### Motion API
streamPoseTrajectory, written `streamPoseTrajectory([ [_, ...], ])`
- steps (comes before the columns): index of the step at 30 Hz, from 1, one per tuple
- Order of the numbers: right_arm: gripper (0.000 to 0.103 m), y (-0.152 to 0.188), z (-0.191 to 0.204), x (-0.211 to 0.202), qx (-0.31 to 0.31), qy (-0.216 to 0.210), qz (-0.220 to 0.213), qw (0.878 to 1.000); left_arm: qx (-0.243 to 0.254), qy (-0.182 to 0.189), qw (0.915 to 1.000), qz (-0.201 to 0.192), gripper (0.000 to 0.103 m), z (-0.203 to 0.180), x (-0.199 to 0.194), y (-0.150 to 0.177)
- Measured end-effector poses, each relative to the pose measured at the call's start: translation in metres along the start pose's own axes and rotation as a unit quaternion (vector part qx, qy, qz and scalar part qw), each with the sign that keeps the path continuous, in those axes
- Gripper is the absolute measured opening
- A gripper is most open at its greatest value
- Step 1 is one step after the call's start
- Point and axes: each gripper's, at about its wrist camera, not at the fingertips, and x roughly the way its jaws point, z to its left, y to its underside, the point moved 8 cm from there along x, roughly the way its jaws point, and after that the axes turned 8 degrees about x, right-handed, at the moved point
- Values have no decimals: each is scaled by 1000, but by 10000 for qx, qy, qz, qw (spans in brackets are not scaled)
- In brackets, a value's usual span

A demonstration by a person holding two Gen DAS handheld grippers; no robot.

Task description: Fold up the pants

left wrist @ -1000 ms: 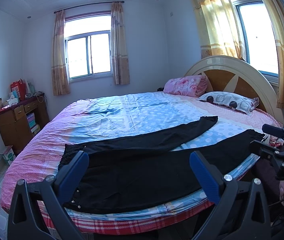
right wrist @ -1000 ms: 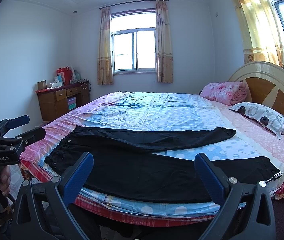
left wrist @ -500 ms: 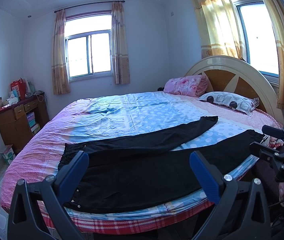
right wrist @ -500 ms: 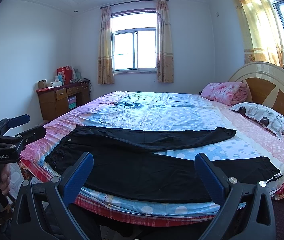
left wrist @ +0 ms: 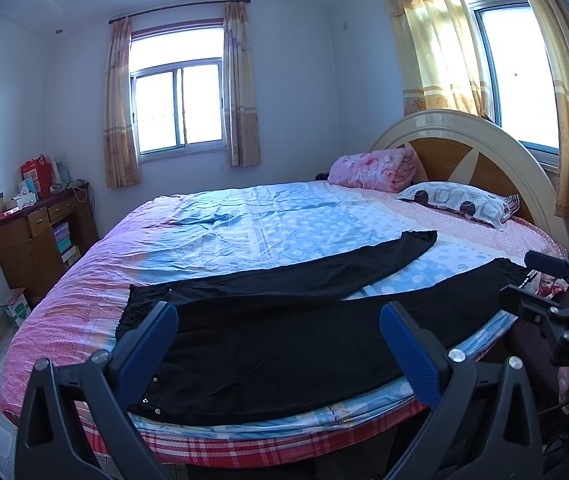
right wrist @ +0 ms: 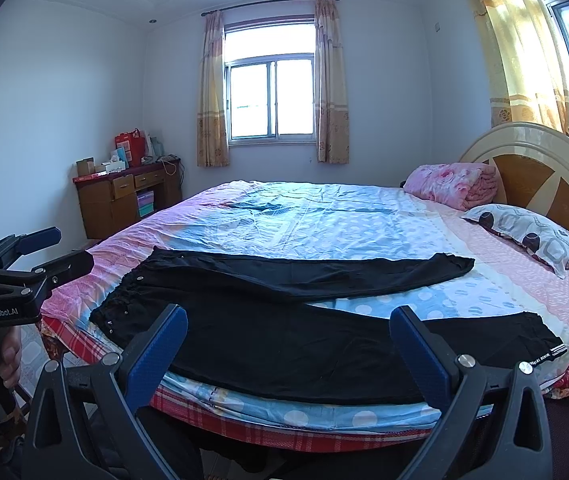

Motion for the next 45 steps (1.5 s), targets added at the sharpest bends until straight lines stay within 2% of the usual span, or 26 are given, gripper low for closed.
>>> streamPoseTrajectory([
  [27, 102, 7, 0, 5, -24, 4, 99, 9999, -90, 19, 9998, 184, 103, 4, 8, 4],
  [31, 102, 11, 0, 10, -62, 32, 125, 9999, -24, -10, 9997, 232, 103, 10, 22, 12],
  [36, 102, 24, -6, 44, -280, 174, 293, 9990, 32, -628, 9965, 554, 103, 58, 68, 36],
  [38, 102, 32, -12, 62, -242, 171, 505, 9983, -155, -638, 9952, 731, 103, 82, 89, 47],
  [40, 102, 39, -19, 77, -188, 216, 692, 9972, -309, -832, 9917, 931, 103, 112, 112, 58],
  [45, 102, 45, -38, 110, 18, 278, 987, 9947, -704, -1111, 9806, 1454, 102, 189, 178, 74],
])
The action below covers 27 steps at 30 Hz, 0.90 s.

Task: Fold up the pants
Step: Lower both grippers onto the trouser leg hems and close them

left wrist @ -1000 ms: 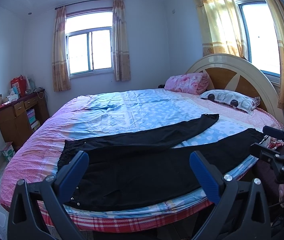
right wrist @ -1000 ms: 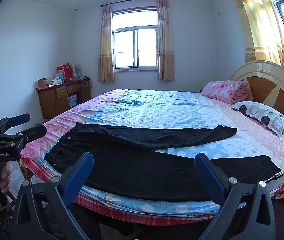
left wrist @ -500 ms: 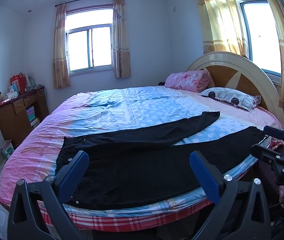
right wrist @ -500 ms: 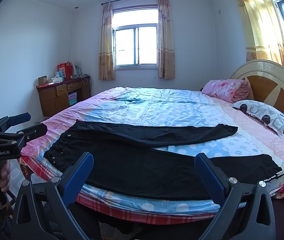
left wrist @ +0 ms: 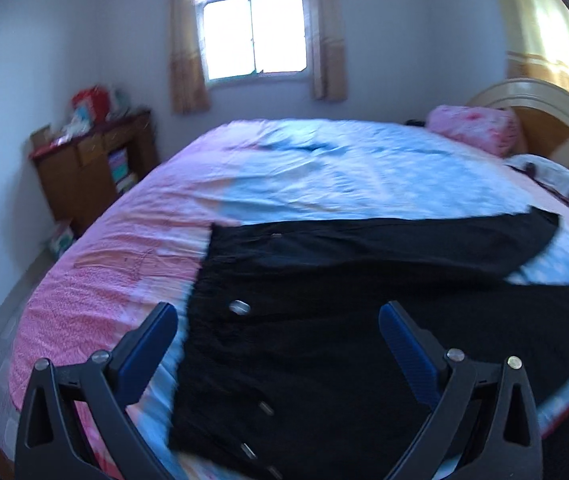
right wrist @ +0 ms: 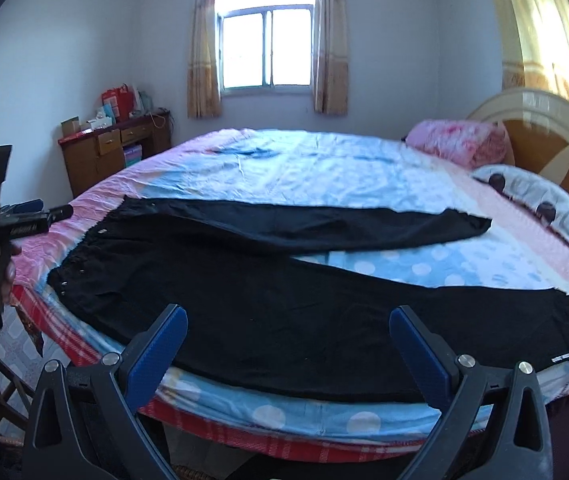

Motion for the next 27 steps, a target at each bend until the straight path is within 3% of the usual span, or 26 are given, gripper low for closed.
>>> streamPoseTrajectory([
  [4, 102, 2, -13, 28, 212, 38, 293, 9993, -17, -181, 9992, 346, 100, 31, 66, -22],
  [9, 102, 7, -26, 63, 469, 92, 694, 9964, -124, -149, 9958, 900, 94, 54, 152, -40],
  [13, 102, -3, -37, 80, 571, 187, 751, 9954, -42, -251, 9909, 1323, 82, 64, 206, -45],
  [16, 102, -11, -46, 90, 593, 290, 775, 9948, -163, -98, 9851, 1711, 66, 71, 243, -39],
  [18, 102, -15, -53, 97, 605, 352, 831, 9941, -205, 11, 9830, 1825, 58, 72, 258, -35],
  [20, 102, -19, -62, 103, 561, 409, 863, 9938, -247, 199, 9828, 1821, 44, 69, 261, -33],
  [23, 102, -30, -90, 114, 624, 461, 969, 9923, -168, 327, 9834, 1775, 35, 63, 260, -33],
  [27, 102, -64, -151, 127, 1031, 595, 947, 9884, -108, 439, 9812, 1877, 33, 62, 260, -33],
])
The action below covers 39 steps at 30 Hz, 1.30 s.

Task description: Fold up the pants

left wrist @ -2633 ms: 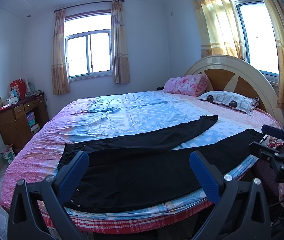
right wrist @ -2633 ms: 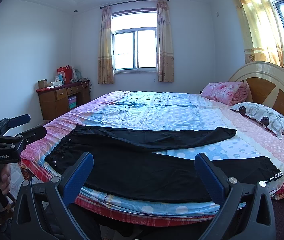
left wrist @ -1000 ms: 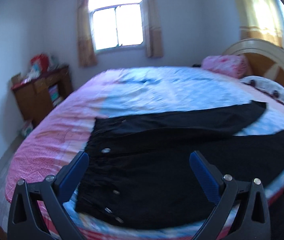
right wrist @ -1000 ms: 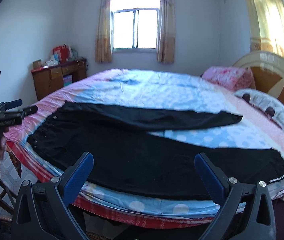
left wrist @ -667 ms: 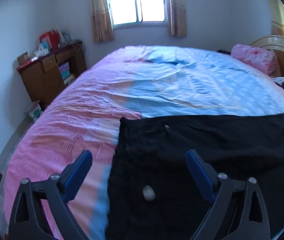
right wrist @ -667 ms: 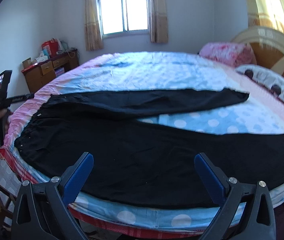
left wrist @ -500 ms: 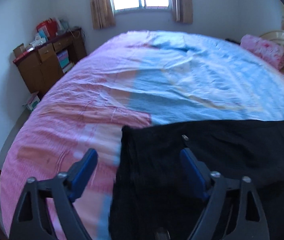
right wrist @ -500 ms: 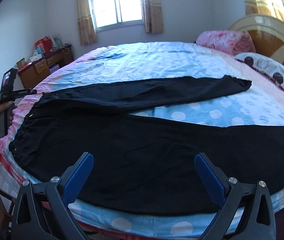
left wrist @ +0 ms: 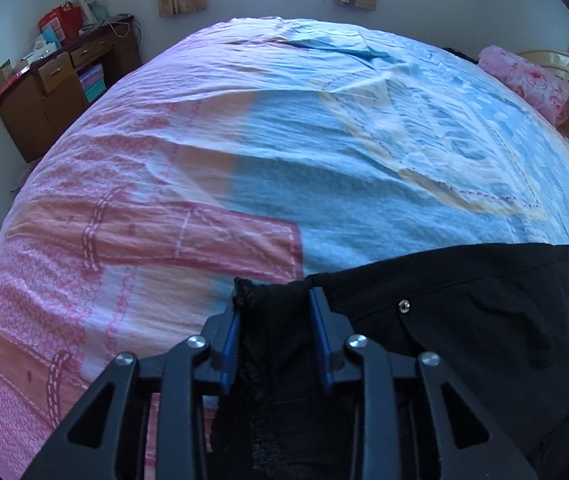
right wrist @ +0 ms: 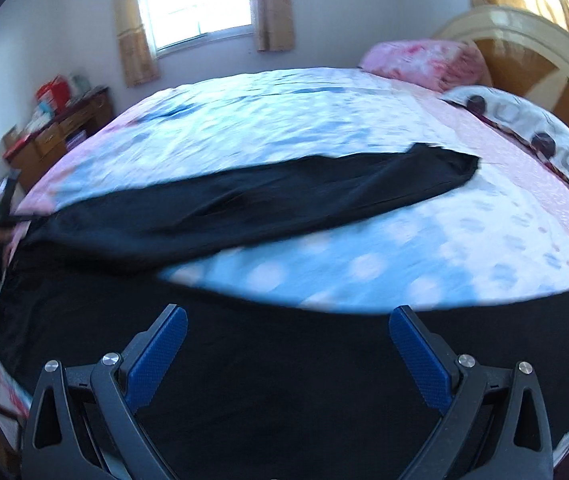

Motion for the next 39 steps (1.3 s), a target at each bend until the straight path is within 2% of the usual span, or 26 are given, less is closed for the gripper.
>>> streamPoseTrajectory([
  [3, 99, -42, -46, 10, 269, 265, -75, 9993, 35, -32, 9999, 114, 33, 0, 6, -3],
  [6, 86, -86, -96, 33, 579, 472, 52, 9972, -15, -85, 9999, 103, 33, -1, 9, -5],
  [7, 76, -97, -109, 41, 702, 491, 117, 9963, -31, -100, 9999, 83, 33, -2, 11, -5],
  [8, 73, -106, -121, 48, 832, 499, 189, 9951, -38, -115, 9999, 56, 33, -2, 12, -5],
  [13, 73, -164, -180, 101, 1220, 633, 380, 9898, -119, -86, 9999, -85, 33, 0, 13, -4],
  [17, 73, -200, -196, 144, 1001, 813, 499, 9904, -110, -145, 9998, -80, 33, -1, 13, -2],
  [21, 73, -225, -198, 192, 807, 782, 741, 9909, -57, -143, 9999, -49, 33, -2, 16, -5],
  [26, 73, -230, -204, 247, 660, 913, 1140, 9871, -29, -144, 9999, -81, 33, -3, 18, -6],
  [28, 73, -226, -207, 263, 765, 818, 1336, 9847, -14, -135, 9999, -98, 33, -3, 19, -7],
  [30, 66, -220, -207, 272, 754, 765, 1461, 9834, -53, -150, 9998, -98, 34, -4, 20, -7],
  [31, 49, -220, -204, 271, 602, 788, 1413, 9850, -37, -176, 9998, -83, 34, -4, 20, -8],
  [32, 32, -220, -199, 269, 551, 624, 1418, 9864, 2, -225, 9997, -56, 33, -5, 20, -8],
  [34, 19, -221, -196, 259, 594, 527, 1418, 9867, 95, -237, 9997, -19, 26, -9, 18, -12],
  [37, 18, -222, -189, 231, 373, 510, 1201, 9907, 206, -262, 9994, -96, 23, -11, 11, -15],
  [39, 18, -228, -186, 198, 347, 357, 937, 9944, 78, -133, 9995, -277, 22, -6, -1, -16],
])
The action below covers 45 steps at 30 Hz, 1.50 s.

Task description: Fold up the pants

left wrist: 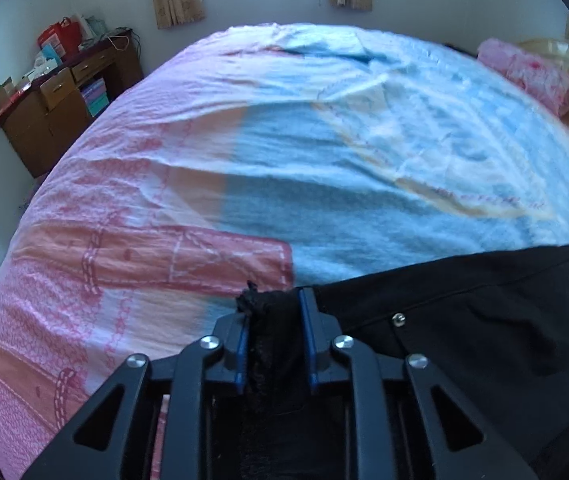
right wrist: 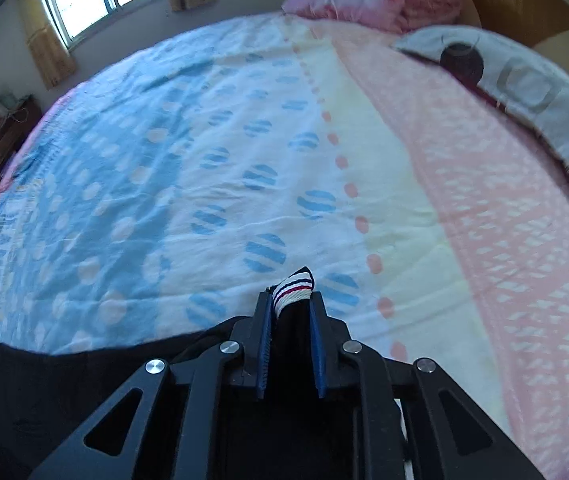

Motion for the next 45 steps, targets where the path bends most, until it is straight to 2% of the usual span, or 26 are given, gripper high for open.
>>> streamPoseTrajectory([
  [5, 18, 14, -7, -85, -51, -359, -607, 9975, -300, 247, 9975, -588, 22, 11, -41, -5],
  [9, 18, 39, -15, -145, -41, -581, -977, 9935, -388, 366, 9938, -972, 22, 18, -75, 0],
  [15, 18, 105, -34, -213, 22, -695, -1185, 9905, -496, 638, 9865, -1427, 22, 23, -124, 23],
  [23, 18, 197, -68, -247, 245, -654, -1030, 9922, -616, 996, 9802, -1598, 22, 20, -164, 99],
  [27, 18, 249, -87, -244, 327, -466, -790, 9952, -581, 1091, 9819, -1435, 22, 14, -164, 148],
  [31, 19, 282, -97, -238, 394, -344, -491, 9974, -452, 1156, 9834, -1321, 23, 5, -155, 180],
  [36, 29, 298, -98, -241, 345, 23, -246, 9991, -525, 1236, 9799, -1478, 23, 4, -155, 192],
  [37, 35, 298, -97, -246, 337, 179, -275, 9989, -530, 1247, 9792, -1509, 23, 4, -156, 192],
  [39, 38, 298, -87, -264, 256, 396, -464, 9978, -480, 1216, 9795, -1535, 23, 2, -156, 193],
  [41, 43, 299, -66, -279, 104, 497, -602, 9969, -472, 1206, 9792, -1561, 23, 1, -157, 194],
  [42, 48, 301, -45, -287, -103, 493, -698, 9963, -454, 1181, 9795, -1569, 23, 1, -157, 194],
  [43, 62, 304, -22, -290, -331, 418, -784, 9955, -426, 1151, 9799, -1573, 23, 1, -157, 194],
  [44, 71, 310, 7, -290, -619, 268, -820, 9943, -390, 1117, 9801, -1592, 23, 0, -158, 194],
  [45, 72, 318, 36, -287, -949, 128, -795, 9922, -321, 1058, 9807, -1611, 23, -2, -158, 193],
])
